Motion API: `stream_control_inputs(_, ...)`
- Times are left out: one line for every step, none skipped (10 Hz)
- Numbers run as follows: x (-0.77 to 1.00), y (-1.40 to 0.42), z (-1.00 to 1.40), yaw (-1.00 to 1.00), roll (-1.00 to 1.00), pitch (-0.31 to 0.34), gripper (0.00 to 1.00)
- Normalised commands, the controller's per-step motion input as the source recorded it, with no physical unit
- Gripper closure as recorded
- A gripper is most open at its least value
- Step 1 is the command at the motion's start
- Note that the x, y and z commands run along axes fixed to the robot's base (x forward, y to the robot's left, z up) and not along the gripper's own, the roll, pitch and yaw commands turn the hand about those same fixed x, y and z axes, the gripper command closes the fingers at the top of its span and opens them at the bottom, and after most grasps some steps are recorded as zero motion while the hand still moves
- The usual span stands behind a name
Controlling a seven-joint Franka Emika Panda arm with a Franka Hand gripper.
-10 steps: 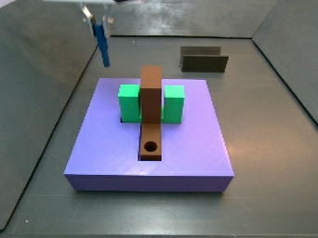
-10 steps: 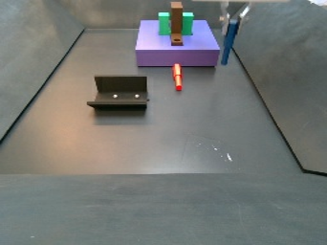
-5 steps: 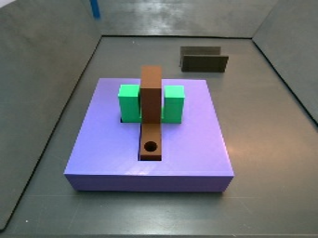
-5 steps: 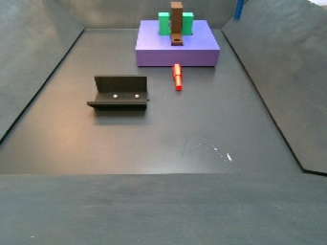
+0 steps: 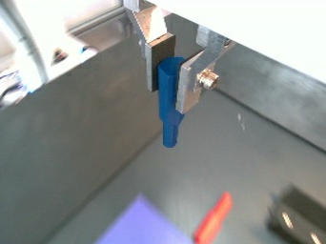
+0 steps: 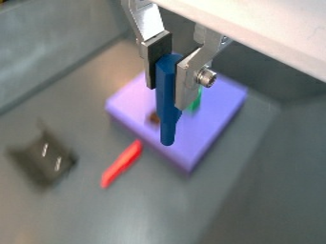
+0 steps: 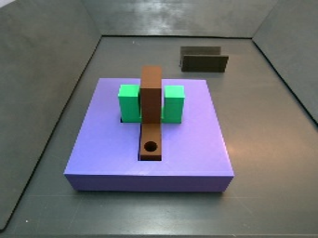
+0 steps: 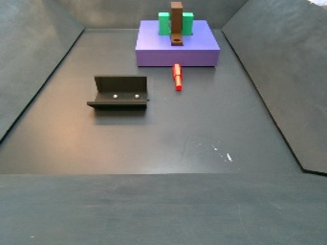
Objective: Pick up the blue object. Move up. Move to above the board. Insert the blue object.
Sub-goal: Move to above the board, then insert the blue object.
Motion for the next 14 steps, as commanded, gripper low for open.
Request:
stream_control_inputs(1.25, -1.4, 0.26, 0.11, 0.07, 0.356, 1.0)
stream_control_inputs(1.32, -1.4, 0.32, 0.06, 0.05, 0.339, 1.0)
stream_control_inputs(0.87, -0.94, 0.25, 0.04, 0.08, 0.271, 1.0)
stream_control_inputs(0.51, -0.58, 0.14, 0.03, 0.1, 0.182, 1.0)
stream_control_inputs(0.22, -0.27, 0.08, 0.02, 0.04, 0.055, 1.0)
stream_control_inputs(0.03, 0.0, 0.0, 0.0, 0.0, 0.0, 1.0)
stream_control_inputs(-0.03, -0.27, -0.19, 0.0, -0.17, -0.013, 1.0)
stream_control_inputs(0.0, -0.79, -0.29, 0.07, -0.21, 0.076, 1.0)
stream_control_inputs(0.0, -0.93, -0.42, 0.09, -0.09, 0.069, 1.0)
stream_control_inputs(-0.03, -1.0, -0.47, 0.14, 0.0, 0.0, 1.0)
stream_control_inputs(0.0, -0.99, -0.5, 0.14, 0.05, -0.059, 1.0)
stream_control_inputs(-0.08, -1.0, -0.48, 0.2, 0.04, -0.087, 1.0)
stream_control_inputs(-0.15, -0.96, -0.46, 0.23, 0.06, -0.144, 1.0)
stream_control_inputs(-0.06, -0.62, -0.67, 0.11, 0.05, -0.259, 1.0)
